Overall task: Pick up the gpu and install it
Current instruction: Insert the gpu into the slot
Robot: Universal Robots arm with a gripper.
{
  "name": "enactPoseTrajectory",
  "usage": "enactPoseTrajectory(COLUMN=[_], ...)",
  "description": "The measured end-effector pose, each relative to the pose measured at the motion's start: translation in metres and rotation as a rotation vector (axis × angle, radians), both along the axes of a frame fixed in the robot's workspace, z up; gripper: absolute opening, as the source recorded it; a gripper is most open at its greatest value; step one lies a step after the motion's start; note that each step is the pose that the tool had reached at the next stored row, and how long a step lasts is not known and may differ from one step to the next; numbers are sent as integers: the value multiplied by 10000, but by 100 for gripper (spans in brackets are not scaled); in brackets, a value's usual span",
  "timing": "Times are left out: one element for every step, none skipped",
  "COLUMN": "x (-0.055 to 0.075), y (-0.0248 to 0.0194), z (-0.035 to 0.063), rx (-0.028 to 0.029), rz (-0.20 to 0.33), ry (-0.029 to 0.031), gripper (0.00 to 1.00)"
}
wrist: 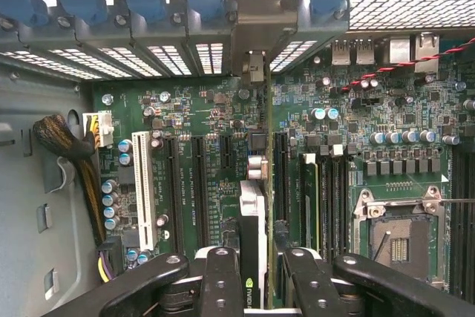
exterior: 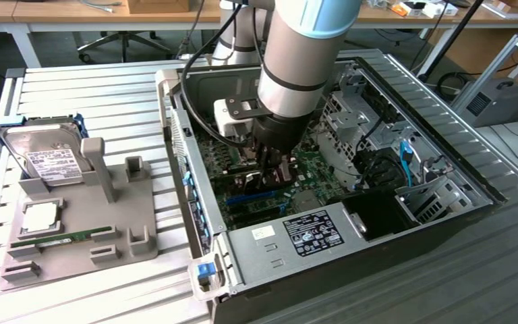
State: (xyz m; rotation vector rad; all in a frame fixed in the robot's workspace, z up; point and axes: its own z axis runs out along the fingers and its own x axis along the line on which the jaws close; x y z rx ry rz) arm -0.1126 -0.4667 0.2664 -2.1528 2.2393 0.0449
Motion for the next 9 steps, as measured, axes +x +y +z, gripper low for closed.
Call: enactPoseTrajectory(x=[0,0,0,0,0,0,0,0,0], y=[0,0,0,0,0,0,0,0,0], z=[0,0,0,0,0,0,0,0,0], rx=[0,0,0,0,0,0,0,0,0], rz=[0,0,0,0,0,0,0,0,0], ry=[0,0,0,0,0,0,0,0,0], gripper=[27,27,27,27,27,27,27,27,27])
